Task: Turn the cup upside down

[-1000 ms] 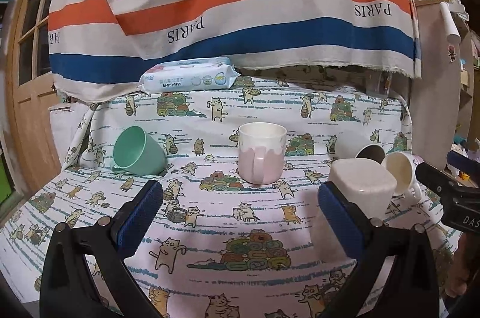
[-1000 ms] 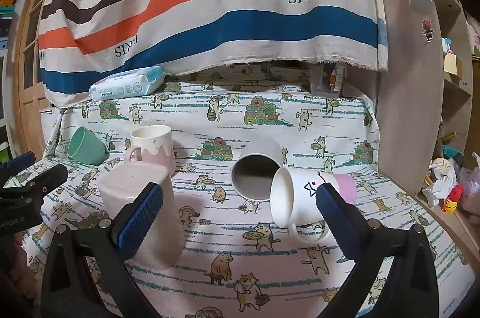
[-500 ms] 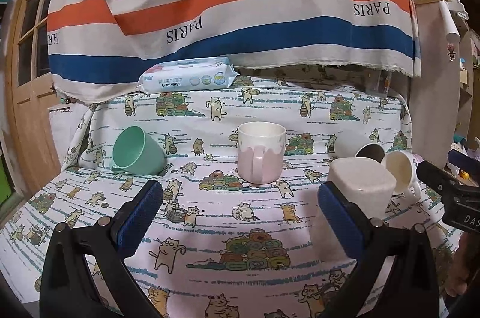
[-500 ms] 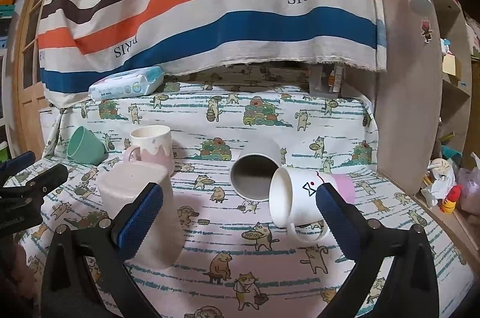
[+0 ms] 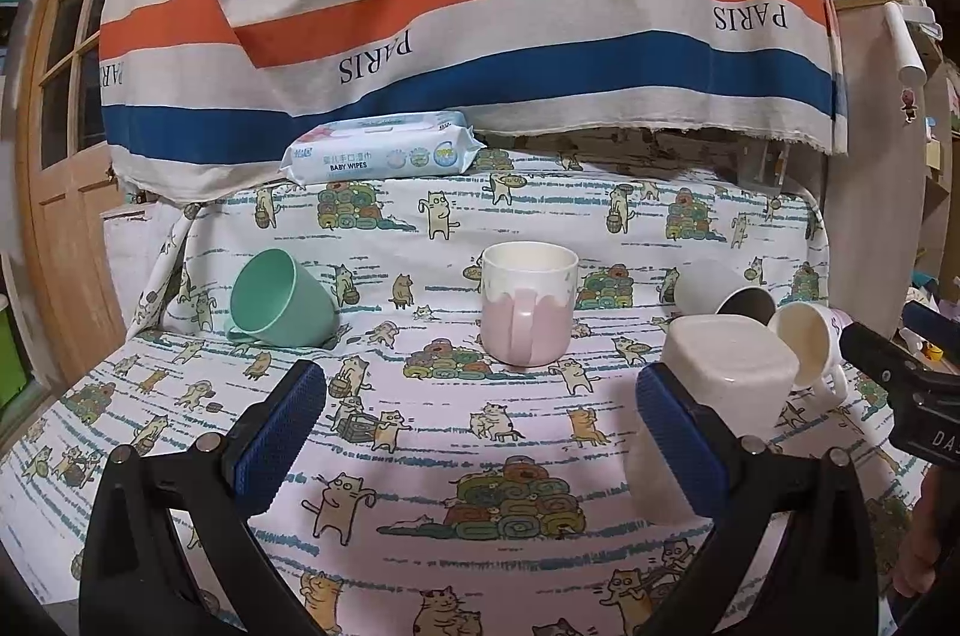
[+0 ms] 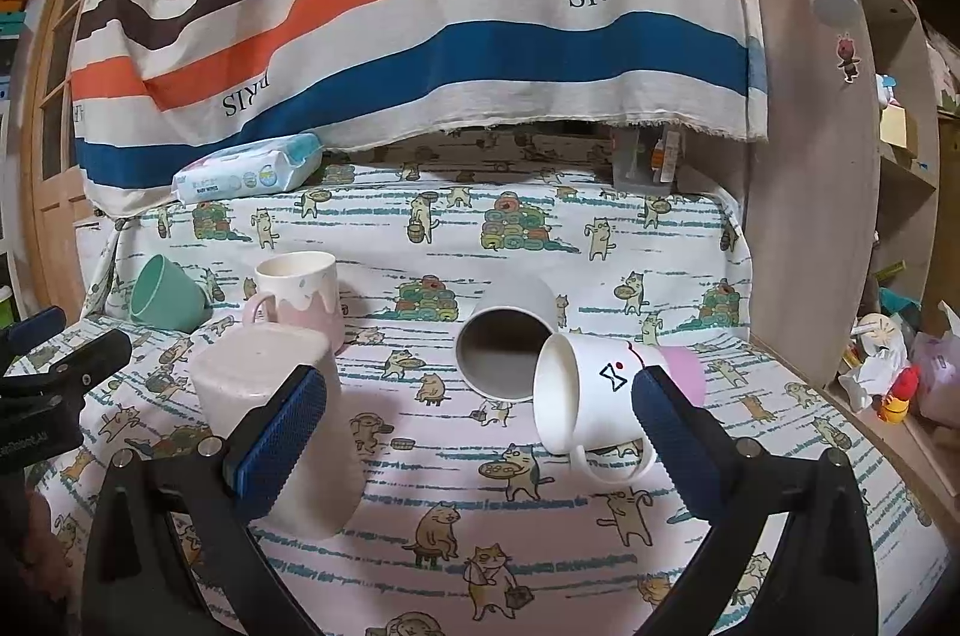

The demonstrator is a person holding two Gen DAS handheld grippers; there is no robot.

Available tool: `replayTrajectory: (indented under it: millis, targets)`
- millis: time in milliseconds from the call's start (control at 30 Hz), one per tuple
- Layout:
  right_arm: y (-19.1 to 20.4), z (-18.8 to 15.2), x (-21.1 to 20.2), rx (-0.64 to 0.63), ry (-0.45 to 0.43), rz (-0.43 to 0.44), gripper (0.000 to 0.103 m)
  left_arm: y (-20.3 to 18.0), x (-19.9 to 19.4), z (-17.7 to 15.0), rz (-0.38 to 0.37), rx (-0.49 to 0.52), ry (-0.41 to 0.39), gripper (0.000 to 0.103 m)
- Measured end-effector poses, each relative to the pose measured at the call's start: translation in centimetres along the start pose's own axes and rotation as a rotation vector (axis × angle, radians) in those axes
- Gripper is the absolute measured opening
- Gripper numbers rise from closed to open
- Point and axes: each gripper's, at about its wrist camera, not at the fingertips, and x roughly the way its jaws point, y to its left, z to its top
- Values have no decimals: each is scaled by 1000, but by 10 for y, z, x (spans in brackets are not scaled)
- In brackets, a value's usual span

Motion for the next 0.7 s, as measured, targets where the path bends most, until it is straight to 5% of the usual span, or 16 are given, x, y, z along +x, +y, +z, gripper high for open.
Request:
replayTrajectory:
  millis: [700]
  targets:
    - [1, 0, 0, -1, 4, 3, 103, -1, 2, 0, 0, 4, 11, 103]
